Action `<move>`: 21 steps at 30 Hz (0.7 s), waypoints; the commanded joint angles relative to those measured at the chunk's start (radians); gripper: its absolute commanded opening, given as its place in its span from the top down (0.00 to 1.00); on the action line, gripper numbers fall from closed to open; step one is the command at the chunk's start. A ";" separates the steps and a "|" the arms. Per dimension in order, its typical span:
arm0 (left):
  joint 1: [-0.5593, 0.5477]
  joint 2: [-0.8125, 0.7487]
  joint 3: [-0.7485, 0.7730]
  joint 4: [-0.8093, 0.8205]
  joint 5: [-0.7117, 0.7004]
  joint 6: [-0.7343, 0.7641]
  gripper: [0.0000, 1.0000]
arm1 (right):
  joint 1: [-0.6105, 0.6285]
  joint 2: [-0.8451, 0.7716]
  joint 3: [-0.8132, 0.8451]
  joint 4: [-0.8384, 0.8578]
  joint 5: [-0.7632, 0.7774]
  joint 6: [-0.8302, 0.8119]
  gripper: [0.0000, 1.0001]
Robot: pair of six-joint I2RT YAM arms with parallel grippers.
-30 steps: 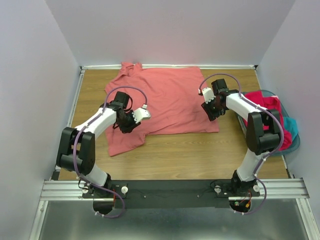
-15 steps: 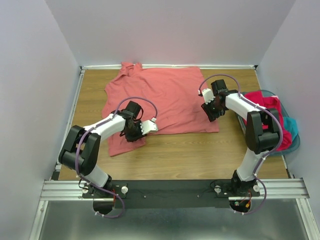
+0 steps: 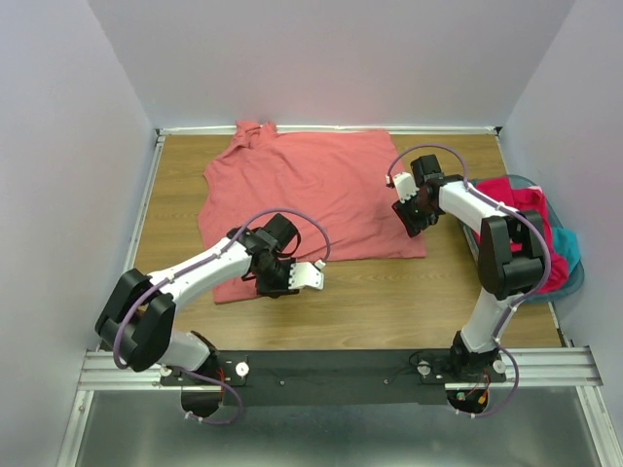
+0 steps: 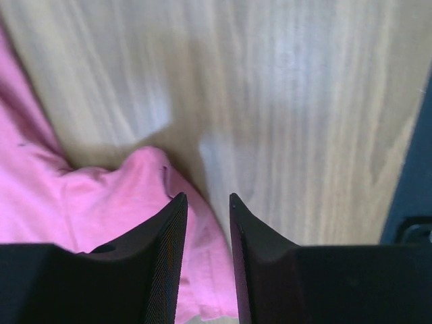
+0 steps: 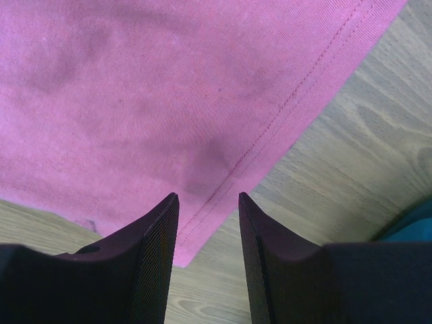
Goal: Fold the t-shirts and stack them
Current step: Flatten out the tshirt
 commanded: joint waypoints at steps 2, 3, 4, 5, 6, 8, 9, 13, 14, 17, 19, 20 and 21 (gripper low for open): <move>0.015 -0.023 0.026 -0.073 0.085 0.010 0.60 | 0.004 0.001 0.019 -0.025 0.020 -0.009 0.52; 0.025 -0.026 0.038 -0.074 0.087 0.007 0.60 | 0.004 0.000 0.019 -0.023 0.020 -0.009 0.52; 0.060 -0.032 0.048 -0.059 0.073 0.003 0.61 | 0.004 -0.004 0.019 -0.026 0.020 -0.009 0.52; 0.083 -0.030 0.060 -0.051 0.073 0.003 0.61 | 0.004 -0.007 0.018 -0.028 0.019 -0.009 0.52; 0.119 -0.027 0.083 -0.045 0.062 0.018 0.61 | 0.002 -0.007 0.016 -0.028 0.016 -0.009 0.52; 0.207 -0.001 0.101 -0.019 0.027 0.021 0.61 | 0.004 -0.008 0.015 -0.028 0.013 -0.008 0.52; 0.227 0.011 0.098 -0.010 0.009 0.021 0.61 | 0.004 -0.010 0.015 -0.028 0.013 -0.008 0.52; 0.262 0.049 0.045 0.021 -0.077 0.075 0.62 | 0.002 -0.014 0.012 -0.032 0.013 -0.006 0.52; 0.264 0.059 0.033 0.043 -0.102 0.078 0.62 | 0.002 -0.014 0.012 -0.032 0.014 -0.006 0.52; 0.264 0.091 -0.001 0.082 -0.117 0.073 0.62 | 0.002 -0.011 0.009 -0.032 0.014 -0.006 0.52; 0.264 0.105 -0.007 0.096 -0.120 0.067 0.62 | 0.004 -0.005 0.006 -0.032 0.017 -0.006 0.52; 0.262 0.121 -0.012 0.103 -0.123 0.067 0.62 | 0.004 -0.002 0.003 -0.031 0.019 -0.009 0.52; 0.262 0.121 -0.015 0.104 -0.129 0.067 0.62 | 0.004 -0.002 0.001 -0.032 0.022 -0.009 0.52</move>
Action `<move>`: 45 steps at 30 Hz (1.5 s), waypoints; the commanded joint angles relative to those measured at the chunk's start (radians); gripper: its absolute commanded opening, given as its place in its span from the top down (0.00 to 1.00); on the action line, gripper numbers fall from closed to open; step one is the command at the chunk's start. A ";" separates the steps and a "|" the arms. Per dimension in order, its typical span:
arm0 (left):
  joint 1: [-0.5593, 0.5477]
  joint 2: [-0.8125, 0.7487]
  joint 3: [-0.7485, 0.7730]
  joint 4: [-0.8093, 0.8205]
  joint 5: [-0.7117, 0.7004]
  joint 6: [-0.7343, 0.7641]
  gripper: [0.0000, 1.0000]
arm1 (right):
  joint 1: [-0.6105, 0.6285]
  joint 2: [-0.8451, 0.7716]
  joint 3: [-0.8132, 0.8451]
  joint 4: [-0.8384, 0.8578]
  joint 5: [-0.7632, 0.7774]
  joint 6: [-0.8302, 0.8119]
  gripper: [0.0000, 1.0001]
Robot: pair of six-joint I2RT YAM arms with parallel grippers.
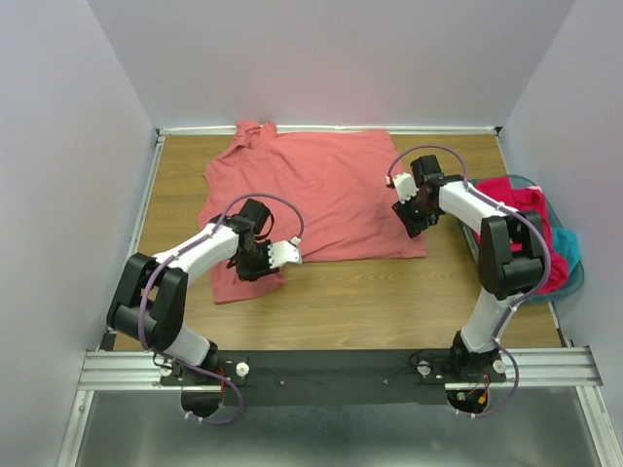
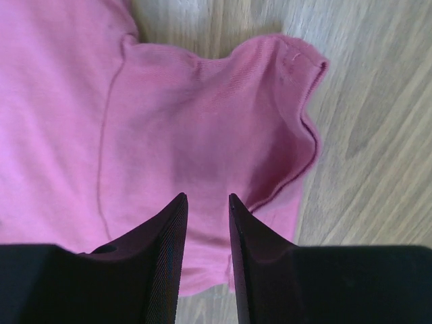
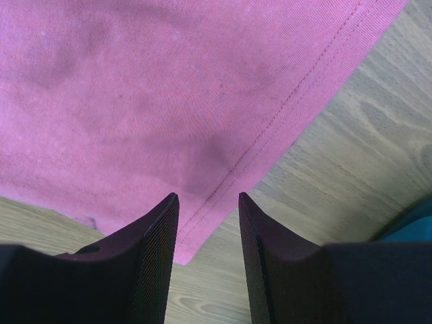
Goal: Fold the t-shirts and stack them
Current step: Flatten out the tshirt
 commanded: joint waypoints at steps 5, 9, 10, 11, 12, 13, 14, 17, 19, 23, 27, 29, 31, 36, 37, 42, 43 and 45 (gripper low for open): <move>-0.007 0.017 -0.035 -0.016 -0.039 0.062 0.62 | 0.004 0.006 -0.007 -0.023 0.026 -0.019 0.52; -0.056 -0.019 -0.047 -0.090 -0.005 0.098 0.64 | 0.004 0.015 0.000 -0.023 0.021 -0.014 0.52; -0.074 -0.029 -0.048 -0.102 0.001 0.099 0.65 | 0.004 0.015 0.001 -0.021 0.021 -0.014 0.52; -0.097 -0.043 -0.051 -0.125 0.006 0.099 0.65 | 0.004 0.014 0.003 -0.023 0.021 -0.016 0.52; -0.141 -0.068 -0.053 -0.137 0.013 0.101 0.65 | 0.004 0.015 0.003 -0.021 0.026 -0.017 0.52; -0.166 -0.077 -0.053 -0.150 0.016 0.096 0.65 | 0.004 0.015 0.003 -0.023 0.026 -0.019 0.52; -0.207 -0.086 -0.051 -0.180 0.027 0.090 0.65 | 0.004 0.015 0.004 -0.023 0.027 -0.020 0.52; -0.258 -0.080 -0.035 -0.240 0.058 0.084 0.65 | 0.002 0.015 0.006 -0.023 0.033 -0.025 0.52; -0.289 -0.079 -0.016 -0.263 0.076 0.082 0.65 | 0.004 0.015 0.007 -0.023 0.033 -0.025 0.52; -0.306 -0.091 0.011 -0.269 0.090 0.059 0.65 | 0.004 0.015 0.009 -0.024 0.033 -0.022 0.52; -0.205 -0.103 0.088 -0.202 0.075 0.015 0.66 | 0.004 0.011 0.009 -0.023 0.026 -0.022 0.52; -0.030 -0.076 0.137 -0.145 0.087 0.009 0.65 | 0.004 0.015 0.021 -0.023 0.018 -0.008 0.52; 0.091 -0.042 0.212 -0.095 0.093 -0.010 0.66 | 0.004 0.027 0.035 -0.027 0.003 0.000 0.52; 0.401 0.131 0.329 -0.012 0.102 -0.074 0.66 | 0.004 0.066 0.026 -0.035 0.041 -0.008 0.52; 0.433 0.170 0.330 0.011 0.098 -0.083 0.66 | 0.004 0.078 0.021 -0.037 0.047 -0.012 0.52; 0.529 0.236 0.269 0.091 0.038 -0.088 0.67 | 0.004 0.106 -0.016 -0.040 0.095 -0.017 0.52; 0.545 0.247 0.252 0.108 0.030 -0.088 0.68 | 0.004 0.110 -0.026 -0.040 0.108 -0.022 0.52; 0.553 0.251 0.200 0.114 0.030 -0.082 0.68 | 0.004 0.109 -0.059 -0.041 0.118 -0.028 0.52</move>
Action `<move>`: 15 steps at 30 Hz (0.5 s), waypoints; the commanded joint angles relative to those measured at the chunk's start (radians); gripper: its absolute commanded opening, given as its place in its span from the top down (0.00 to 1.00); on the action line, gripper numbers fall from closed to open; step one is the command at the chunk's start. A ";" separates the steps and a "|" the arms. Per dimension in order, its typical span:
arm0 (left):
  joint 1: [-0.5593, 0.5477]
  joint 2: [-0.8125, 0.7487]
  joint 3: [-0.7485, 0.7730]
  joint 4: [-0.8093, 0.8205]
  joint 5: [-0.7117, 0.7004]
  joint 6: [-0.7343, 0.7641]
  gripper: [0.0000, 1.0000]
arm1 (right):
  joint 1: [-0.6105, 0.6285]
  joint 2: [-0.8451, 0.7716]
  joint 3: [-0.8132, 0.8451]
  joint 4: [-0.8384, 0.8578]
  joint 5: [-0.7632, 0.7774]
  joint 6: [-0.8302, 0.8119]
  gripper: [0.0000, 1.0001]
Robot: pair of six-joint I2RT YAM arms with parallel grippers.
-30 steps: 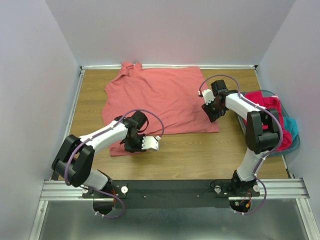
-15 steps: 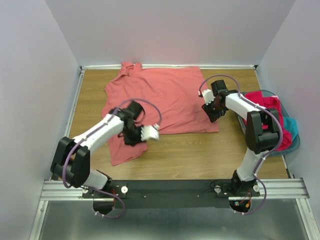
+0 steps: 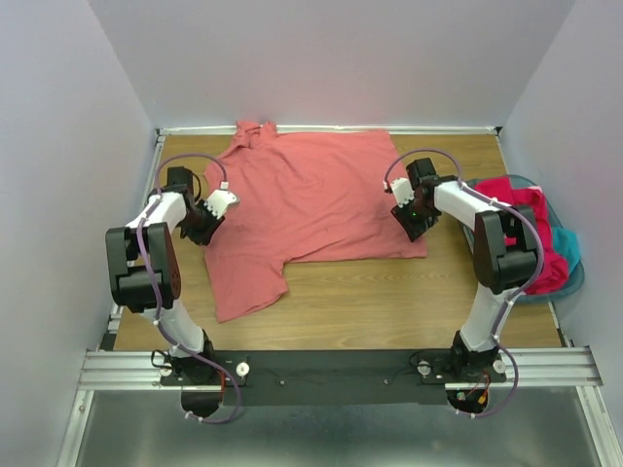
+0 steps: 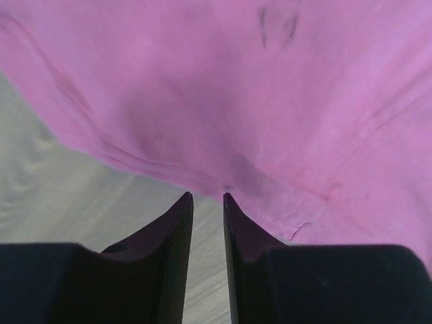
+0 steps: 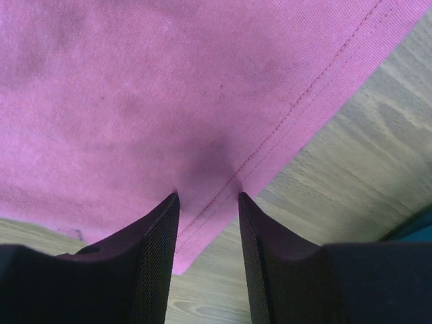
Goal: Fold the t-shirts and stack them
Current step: Flatten out the tshirt
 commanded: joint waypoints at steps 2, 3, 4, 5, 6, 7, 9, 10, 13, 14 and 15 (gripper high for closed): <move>0.016 0.009 -0.108 0.043 -0.031 -0.006 0.70 | 0.002 0.041 -0.094 -0.029 0.080 -0.019 0.52; 0.017 -0.005 -0.151 0.048 -0.037 -0.001 0.71 | 0.002 0.027 -0.106 -0.031 0.083 -0.022 0.53; 0.017 -0.015 -0.173 0.048 -0.043 0.007 0.72 | 0.002 0.016 -0.126 -0.047 0.080 -0.023 0.53; 0.017 -0.028 -0.196 0.045 -0.044 0.011 0.73 | 0.002 0.002 -0.140 -0.057 0.077 -0.025 0.53; 0.017 -0.061 -0.217 0.034 -0.044 0.017 0.73 | 0.002 -0.030 -0.154 -0.069 0.073 -0.034 0.54; 0.019 -0.081 -0.261 0.028 -0.043 0.024 0.74 | 0.002 -0.048 -0.166 -0.087 0.069 -0.039 0.54; 0.019 -0.141 -0.324 0.005 -0.047 0.043 0.76 | 0.002 -0.106 -0.212 -0.124 0.057 -0.056 0.54; 0.019 -0.161 -0.341 -0.015 -0.049 0.053 0.77 | 0.002 -0.122 -0.229 -0.136 0.047 -0.062 0.54; 0.017 -0.223 -0.366 -0.056 -0.058 0.073 0.78 | 0.002 -0.183 -0.218 -0.202 0.014 -0.079 0.54; 0.017 -0.241 -0.358 -0.085 -0.058 0.076 0.78 | 0.002 -0.194 -0.208 -0.210 0.009 -0.076 0.53; 0.019 -0.247 -0.325 -0.098 -0.055 0.079 0.78 | -0.001 -0.202 -0.170 -0.216 0.009 -0.065 0.53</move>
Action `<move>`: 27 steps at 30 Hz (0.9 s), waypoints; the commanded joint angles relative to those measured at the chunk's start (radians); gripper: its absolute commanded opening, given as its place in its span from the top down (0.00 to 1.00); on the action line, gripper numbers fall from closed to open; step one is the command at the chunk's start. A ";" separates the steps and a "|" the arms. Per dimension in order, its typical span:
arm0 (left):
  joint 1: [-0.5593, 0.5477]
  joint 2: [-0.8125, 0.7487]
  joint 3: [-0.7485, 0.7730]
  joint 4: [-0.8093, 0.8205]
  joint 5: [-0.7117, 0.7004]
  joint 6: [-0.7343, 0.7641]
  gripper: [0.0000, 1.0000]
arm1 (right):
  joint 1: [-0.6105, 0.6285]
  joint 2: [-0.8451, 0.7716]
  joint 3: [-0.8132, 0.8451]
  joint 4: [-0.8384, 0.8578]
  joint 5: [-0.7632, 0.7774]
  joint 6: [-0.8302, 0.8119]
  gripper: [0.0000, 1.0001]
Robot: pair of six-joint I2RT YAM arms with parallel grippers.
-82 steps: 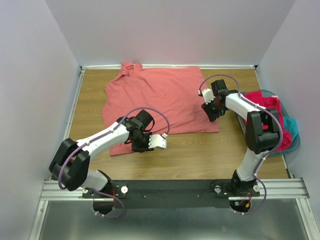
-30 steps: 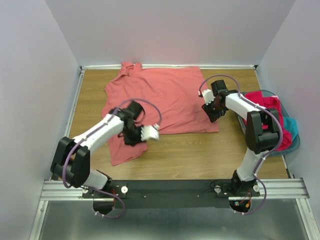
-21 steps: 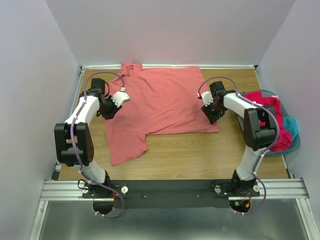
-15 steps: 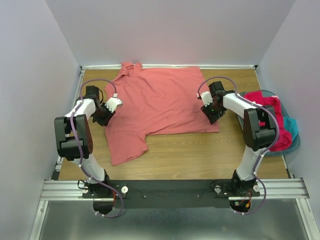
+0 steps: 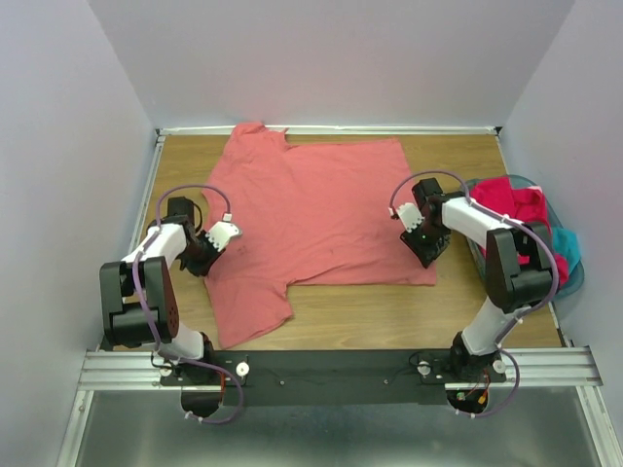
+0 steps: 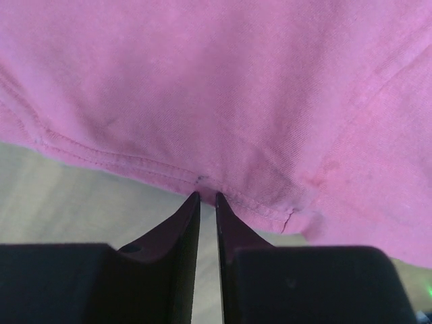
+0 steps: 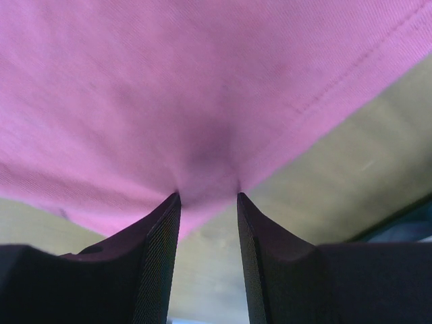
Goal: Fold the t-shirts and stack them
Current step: Flatten out the tshirt
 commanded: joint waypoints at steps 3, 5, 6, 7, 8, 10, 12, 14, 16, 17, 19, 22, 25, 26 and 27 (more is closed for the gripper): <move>0.004 -0.010 0.137 -0.147 0.028 -0.010 0.77 | -0.003 -0.027 0.135 -0.125 -0.082 0.026 0.53; 0.006 0.020 0.208 -0.141 0.064 -0.049 0.77 | -0.003 0.034 0.189 -0.124 -0.097 0.048 0.53; 0.004 0.058 0.265 -0.136 0.094 -0.067 0.77 | -0.003 0.056 0.209 -0.124 -0.103 0.062 0.53; 0.004 0.076 0.288 -0.130 0.105 -0.084 0.76 | -0.003 0.074 0.229 -0.121 -0.105 0.065 0.53; 0.004 0.107 0.302 -0.108 0.118 -0.112 0.76 | -0.003 0.112 0.250 -0.113 -0.099 0.070 0.53; 0.004 0.132 0.317 -0.081 0.118 -0.138 0.75 | -0.003 0.143 0.273 -0.087 -0.085 0.071 0.53; 0.006 0.161 0.310 -0.037 0.113 -0.150 0.75 | -0.003 0.186 0.289 -0.072 -0.071 0.077 0.53; 0.004 0.188 0.295 0.000 0.107 -0.166 0.75 | -0.003 0.211 0.304 -0.056 -0.059 0.080 0.53; 0.006 0.202 0.270 0.018 0.107 -0.172 0.75 | -0.003 0.240 0.303 -0.044 -0.053 0.080 0.53; 0.004 0.211 0.259 0.035 0.095 -0.175 0.75 | -0.003 0.247 0.294 -0.040 -0.045 0.074 0.54; 0.009 0.213 0.218 0.049 0.078 -0.170 0.75 | -0.003 0.254 0.275 -0.026 -0.034 0.067 0.54; 0.024 0.192 0.148 0.055 0.047 -0.149 0.75 | -0.003 0.241 0.232 -0.018 -0.031 0.054 0.54; 0.038 0.147 0.065 0.043 0.027 -0.120 0.76 | -0.003 0.197 0.173 -0.020 -0.043 0.050 0.54; 0.040 0.120 0.042 0.037 0.026 -0.115 0.77 | -0.001 0.168 0.159 -0.021 -0.053 0.051 0.53; 0.038 0.104 0.023 0.032 0.020 -0.110 0.78 | -0.004 0.154 0.142 -0.021 -0.060 0.048 0.53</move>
